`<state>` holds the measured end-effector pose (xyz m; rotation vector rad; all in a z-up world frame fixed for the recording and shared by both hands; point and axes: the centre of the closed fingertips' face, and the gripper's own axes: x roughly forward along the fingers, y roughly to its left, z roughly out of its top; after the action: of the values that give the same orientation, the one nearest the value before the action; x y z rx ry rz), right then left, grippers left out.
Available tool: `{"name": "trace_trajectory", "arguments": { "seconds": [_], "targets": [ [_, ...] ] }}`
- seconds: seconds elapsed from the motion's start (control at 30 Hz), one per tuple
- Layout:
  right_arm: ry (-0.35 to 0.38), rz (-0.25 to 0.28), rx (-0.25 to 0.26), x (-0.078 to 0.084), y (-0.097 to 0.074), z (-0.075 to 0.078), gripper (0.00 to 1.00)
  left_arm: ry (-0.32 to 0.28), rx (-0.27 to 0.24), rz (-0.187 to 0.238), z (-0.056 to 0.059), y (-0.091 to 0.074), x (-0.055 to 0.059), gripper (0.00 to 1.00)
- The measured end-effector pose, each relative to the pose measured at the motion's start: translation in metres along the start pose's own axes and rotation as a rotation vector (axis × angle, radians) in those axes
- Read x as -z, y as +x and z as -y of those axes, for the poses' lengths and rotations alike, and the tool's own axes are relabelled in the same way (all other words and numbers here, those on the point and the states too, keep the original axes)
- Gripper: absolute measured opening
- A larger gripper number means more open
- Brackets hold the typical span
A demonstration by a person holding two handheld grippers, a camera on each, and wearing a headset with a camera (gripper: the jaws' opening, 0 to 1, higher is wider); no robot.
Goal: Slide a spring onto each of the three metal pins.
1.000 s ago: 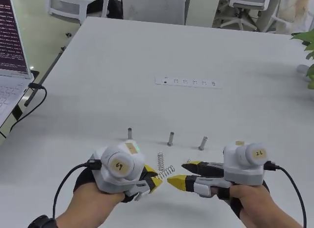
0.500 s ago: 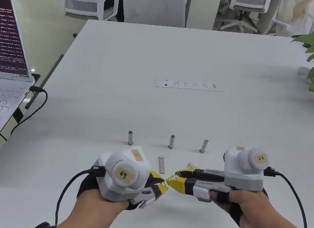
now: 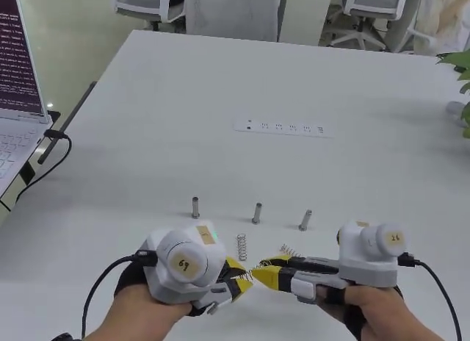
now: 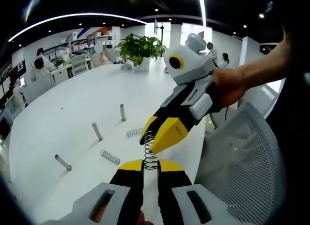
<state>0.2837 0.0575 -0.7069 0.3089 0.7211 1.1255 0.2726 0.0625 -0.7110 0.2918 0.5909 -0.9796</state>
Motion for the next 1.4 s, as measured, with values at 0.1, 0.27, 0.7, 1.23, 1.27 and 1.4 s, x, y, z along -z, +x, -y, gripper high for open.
{"name": "trace_trajectory", "arguments": {
  "seconds": [0.1, 0.27, 0.7, 1.23, 1.27, 1.4],
  "targets": [
    [0.001, -0.002, -0.003, 0.000, -0.001, 0.000, 0.18, 0.008, 0.004, 0.000, 0.000, 0.000, 0.000, 0.02],
    [-0.006, -0.009, -0.012, -0.001, -0.004, -0.001, 0.19, 0.018, 0.010, 0.003, 0.001, 0.001, -0.001, 0.02],
    [-0.026, -0.032, -0.053, -0.005, -0.010, -0.007, 0.14, 0.077, 0.040, 0.015, 0.003, 0.002, -0.001, 0.02],
    [-0.076, -0.077, -0.058, -0.009, -0.010, -0.010, 0.09, 0.087, 0.052, 0.038, 0.002, 0.004, -0.001, 0.02],
    [-0.079, -0.081, -0.056, -0.010, -0.010, -0.010, 0.09, 0.084, 0.051, 0.042, 0.002, 0.004, -0.002, 0.02],
    [-0.097, -0.097, -0.061, -0.013, -0.009, -0.014, 0.09, 0.081, 0.049, 0.047, 0.000, 0.005, -0.002, 0.02]
  ]
}}
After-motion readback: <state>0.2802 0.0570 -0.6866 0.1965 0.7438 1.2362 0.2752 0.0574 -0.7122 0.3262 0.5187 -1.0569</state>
